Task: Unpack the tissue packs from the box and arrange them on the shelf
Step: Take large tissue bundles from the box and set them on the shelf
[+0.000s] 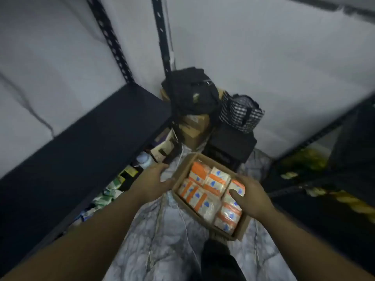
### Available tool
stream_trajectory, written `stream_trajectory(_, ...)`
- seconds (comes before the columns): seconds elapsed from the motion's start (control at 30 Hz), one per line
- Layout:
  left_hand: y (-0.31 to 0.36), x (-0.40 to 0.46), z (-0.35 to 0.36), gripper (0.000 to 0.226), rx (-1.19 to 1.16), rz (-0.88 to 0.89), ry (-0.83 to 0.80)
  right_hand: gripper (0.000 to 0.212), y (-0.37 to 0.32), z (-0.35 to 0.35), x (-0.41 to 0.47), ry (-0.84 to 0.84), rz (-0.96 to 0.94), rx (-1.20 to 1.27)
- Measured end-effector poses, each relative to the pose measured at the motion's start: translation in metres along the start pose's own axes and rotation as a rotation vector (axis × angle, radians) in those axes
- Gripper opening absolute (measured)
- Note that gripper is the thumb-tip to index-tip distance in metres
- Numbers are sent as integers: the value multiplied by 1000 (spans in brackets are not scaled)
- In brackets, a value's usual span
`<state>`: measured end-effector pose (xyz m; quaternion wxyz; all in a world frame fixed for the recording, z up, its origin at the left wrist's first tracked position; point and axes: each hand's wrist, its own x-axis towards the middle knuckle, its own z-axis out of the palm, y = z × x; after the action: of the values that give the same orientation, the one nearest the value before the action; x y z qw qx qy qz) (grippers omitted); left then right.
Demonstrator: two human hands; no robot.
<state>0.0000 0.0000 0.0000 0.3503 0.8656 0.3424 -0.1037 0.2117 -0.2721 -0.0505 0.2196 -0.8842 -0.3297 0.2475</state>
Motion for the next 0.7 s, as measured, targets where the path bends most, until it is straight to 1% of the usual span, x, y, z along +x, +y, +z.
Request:
stream_trajectory(0.03, -3, 16, 13, 69, -7, -8, -2, 57, 23, 15, 5, 34, 31, 51)
stream_trajectory(0.1, -14, 51, 38, 72, 29, -33, -23, 54, 64, 44, 15, 26, 132, 68)
stream_trajectory(0.13, -18, 67, 49, 76, 51, -41, -40, 49, 79, 57, 15, -7, 202, 64)
stream_trajectory(0.2, -25, 101, 77, 80, 27, -70, -49, 34, 108, 82, 21, 19, 274, 80)
stream_trajectory(0.23, -28, 118, 90, 74, 8, -75, -44, 28, 117, 91, 24, 50, 292, 97)
stream_trajectory(0.27, -29, 133, 101, 62, 2, -72, -38, 25, 121, 97, 26, 71, 336, 112)
stream_trajectory(0.33, -38, 165, 128, 43, 16, -63, -35, 27, 143, 122, 31, 113, 411, 114)
stream_trajectory(0.43, -61, 209, 171, 20, 57, -61, -77, 43, 168, 154, 33, 146, 568, 148)
stream_trajectory(0.5, -79, 228, 199, 20, 56, -80, -77, 53, 182, 172, 35, 164, 704, 203)
stream_trajectory(0.53, -85, 235, 210, 22, 38, -92, -60, 54, 188, 180, 37, 166, 760, 227)
stream_trajectory(0.63, -97, 246, 234, 33, 4, -97, 61, 45, 203, 197, 42, 161, 841, 298)
stream_trajectory(0.7, -104, 251, 244, 36, -36, -144, 109, 45, 207, 201, 43, 146, 885, 306)
